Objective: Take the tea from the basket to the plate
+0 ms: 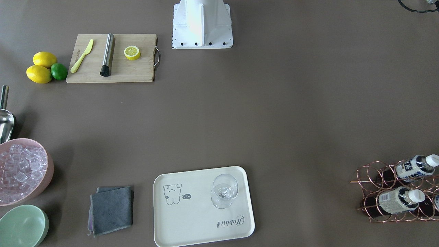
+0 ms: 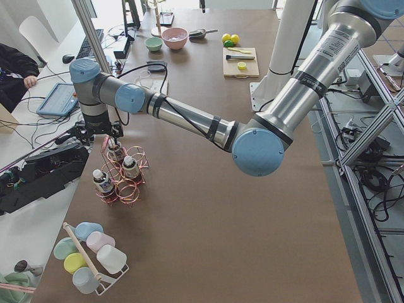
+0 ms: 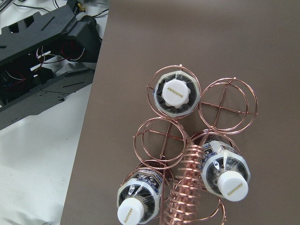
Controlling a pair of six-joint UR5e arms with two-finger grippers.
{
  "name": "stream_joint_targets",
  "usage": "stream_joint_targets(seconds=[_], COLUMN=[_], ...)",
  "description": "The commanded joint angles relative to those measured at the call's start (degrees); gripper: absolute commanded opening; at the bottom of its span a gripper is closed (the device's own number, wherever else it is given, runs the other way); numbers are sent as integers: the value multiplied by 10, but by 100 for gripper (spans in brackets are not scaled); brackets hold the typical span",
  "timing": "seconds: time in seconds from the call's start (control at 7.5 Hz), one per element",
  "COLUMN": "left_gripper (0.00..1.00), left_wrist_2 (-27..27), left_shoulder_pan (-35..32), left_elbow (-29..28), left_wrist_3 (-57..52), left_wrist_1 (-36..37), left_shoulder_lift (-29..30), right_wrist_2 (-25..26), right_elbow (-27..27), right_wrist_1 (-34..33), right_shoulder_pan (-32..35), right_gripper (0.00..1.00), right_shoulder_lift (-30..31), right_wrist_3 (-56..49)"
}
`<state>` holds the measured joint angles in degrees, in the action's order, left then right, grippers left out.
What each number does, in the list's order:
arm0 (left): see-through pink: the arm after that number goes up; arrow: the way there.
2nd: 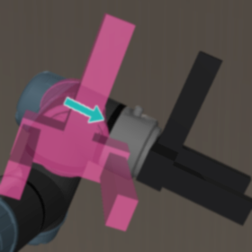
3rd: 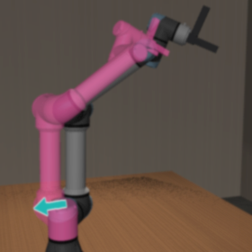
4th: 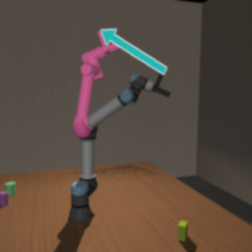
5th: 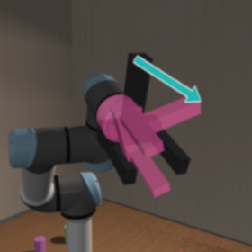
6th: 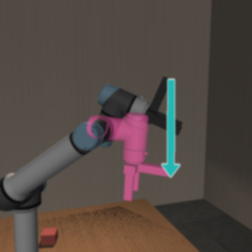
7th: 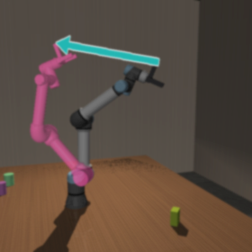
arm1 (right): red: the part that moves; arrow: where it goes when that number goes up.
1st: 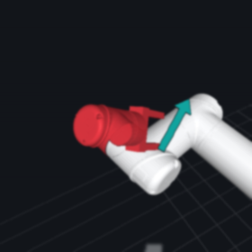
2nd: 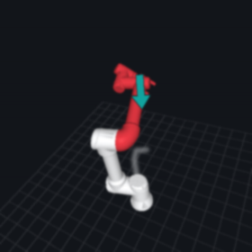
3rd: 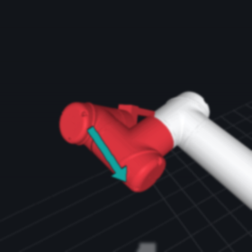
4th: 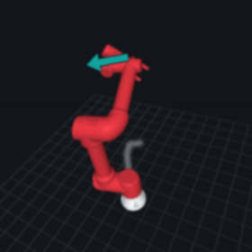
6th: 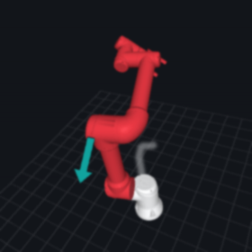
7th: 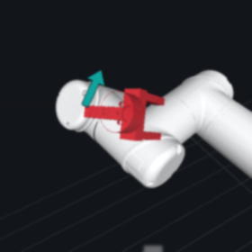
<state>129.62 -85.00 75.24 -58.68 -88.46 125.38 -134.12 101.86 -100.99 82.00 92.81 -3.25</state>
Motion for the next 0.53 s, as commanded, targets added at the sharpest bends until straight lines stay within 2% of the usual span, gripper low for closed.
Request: stream_joint_targets(seconds=[0.0, 0.4], left_gripper=[98, 97], left_wrist_2=[0, 5], left_shoulder_pan=[-1, 7], left_elbow=[-61, -68], left_wrist_3=[-38, -55], left_wrist_1=[2, 6], left_shoulder_lift=[46, 43], right_wrist_2=[0, 0], right_elbow=[0, 0], right_wrist_1=[0, 0], right_shoulder_pan=[0, 0], right_gripper=[100, 100], right_shoulder_lift=[0, 0], right_wrist_3=[0, 0])
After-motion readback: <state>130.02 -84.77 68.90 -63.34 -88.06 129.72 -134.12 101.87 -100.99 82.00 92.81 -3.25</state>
